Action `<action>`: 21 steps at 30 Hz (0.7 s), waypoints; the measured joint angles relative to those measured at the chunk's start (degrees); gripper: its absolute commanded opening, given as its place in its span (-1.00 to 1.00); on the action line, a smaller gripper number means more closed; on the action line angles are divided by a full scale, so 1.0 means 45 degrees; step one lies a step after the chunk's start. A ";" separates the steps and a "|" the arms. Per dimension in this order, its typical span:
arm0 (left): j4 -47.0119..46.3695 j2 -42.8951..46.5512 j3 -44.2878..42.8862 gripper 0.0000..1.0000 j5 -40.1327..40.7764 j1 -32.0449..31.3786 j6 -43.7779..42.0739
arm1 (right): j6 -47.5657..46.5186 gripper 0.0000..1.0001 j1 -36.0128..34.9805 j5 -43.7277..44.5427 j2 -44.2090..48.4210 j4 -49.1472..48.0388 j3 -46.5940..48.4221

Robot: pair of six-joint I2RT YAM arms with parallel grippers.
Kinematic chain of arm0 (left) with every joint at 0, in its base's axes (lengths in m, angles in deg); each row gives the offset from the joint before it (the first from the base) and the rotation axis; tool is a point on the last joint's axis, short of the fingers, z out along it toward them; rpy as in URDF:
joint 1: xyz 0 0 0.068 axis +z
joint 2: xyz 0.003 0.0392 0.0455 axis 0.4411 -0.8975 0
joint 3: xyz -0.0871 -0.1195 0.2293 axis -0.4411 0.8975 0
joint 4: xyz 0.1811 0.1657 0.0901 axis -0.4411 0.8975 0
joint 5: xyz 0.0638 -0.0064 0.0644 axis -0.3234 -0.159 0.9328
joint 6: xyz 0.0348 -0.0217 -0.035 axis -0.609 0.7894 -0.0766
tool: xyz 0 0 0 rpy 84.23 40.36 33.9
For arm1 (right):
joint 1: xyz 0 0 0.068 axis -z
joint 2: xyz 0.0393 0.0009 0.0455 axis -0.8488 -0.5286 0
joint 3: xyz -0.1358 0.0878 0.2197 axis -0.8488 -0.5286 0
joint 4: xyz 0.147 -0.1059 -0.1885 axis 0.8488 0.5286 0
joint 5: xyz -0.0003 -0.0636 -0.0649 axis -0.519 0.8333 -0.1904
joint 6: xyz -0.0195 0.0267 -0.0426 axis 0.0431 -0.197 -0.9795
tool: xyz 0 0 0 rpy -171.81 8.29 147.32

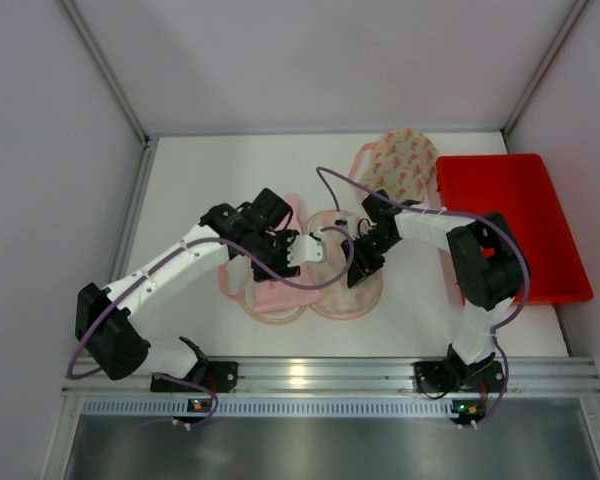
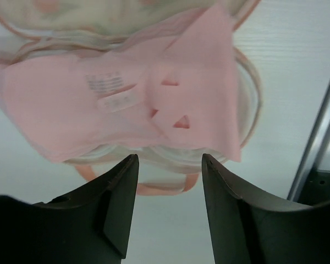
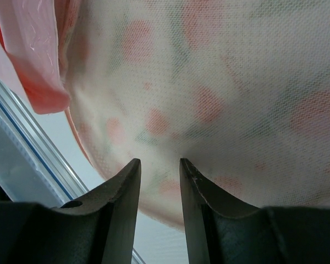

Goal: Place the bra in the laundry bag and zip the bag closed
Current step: Adjust the bra in the laundry bag.

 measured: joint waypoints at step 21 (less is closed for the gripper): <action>-0.1064 -0.0355 0.4537 0.04 0.1146 -0.1486 0.1030 | -0.0151 -0.29 0.0000 0.0063 0.0039 0.0087 -0.0117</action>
